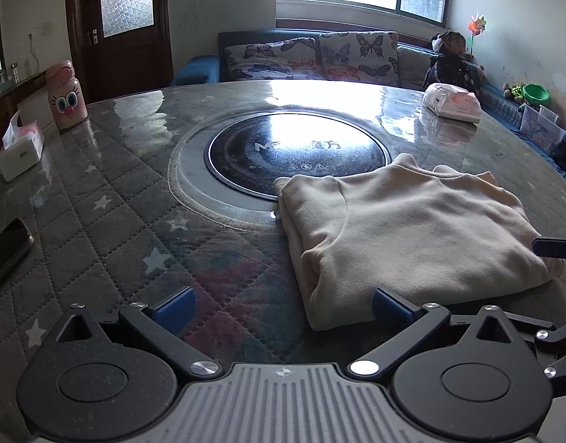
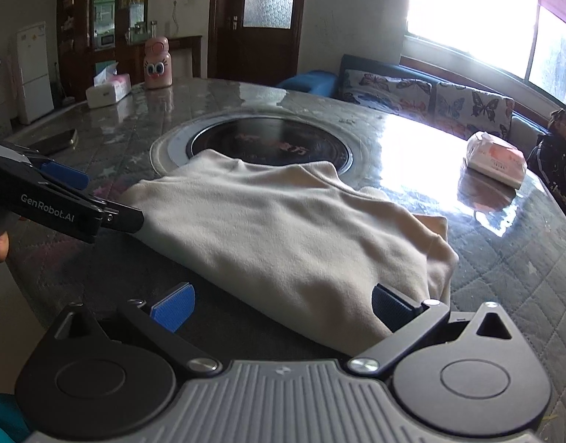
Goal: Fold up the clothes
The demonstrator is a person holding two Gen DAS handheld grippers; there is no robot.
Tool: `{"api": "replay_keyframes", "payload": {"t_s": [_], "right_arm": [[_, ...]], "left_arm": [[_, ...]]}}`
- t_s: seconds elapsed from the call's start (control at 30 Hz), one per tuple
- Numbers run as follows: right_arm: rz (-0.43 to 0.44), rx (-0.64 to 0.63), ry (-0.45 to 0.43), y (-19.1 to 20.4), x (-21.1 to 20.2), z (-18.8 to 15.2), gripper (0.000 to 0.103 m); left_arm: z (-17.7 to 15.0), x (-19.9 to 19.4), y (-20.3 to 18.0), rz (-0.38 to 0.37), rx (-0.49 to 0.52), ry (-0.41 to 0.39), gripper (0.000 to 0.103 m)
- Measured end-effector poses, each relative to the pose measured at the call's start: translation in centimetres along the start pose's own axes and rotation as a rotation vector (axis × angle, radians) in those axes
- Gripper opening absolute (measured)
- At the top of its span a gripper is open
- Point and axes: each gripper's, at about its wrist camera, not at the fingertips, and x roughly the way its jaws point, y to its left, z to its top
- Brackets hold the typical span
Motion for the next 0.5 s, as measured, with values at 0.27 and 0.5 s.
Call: {"api": "replay_keyframes", "payload": {"t_s": [0.27,0.5], "right_arm": [[-0.005,-0.014,0.023,0.07,0.29,-0.46,0.103],[0.024,-0.054,0.001,0.62,0.02,-0.69,0.103]], "left_arm": [[0.0,-0.58,-0.24,-0.012,-0.007,-0.01,0.103],[0.11,-0.08,0.08,-0.005,-0.018,0.007,0.103]]}}
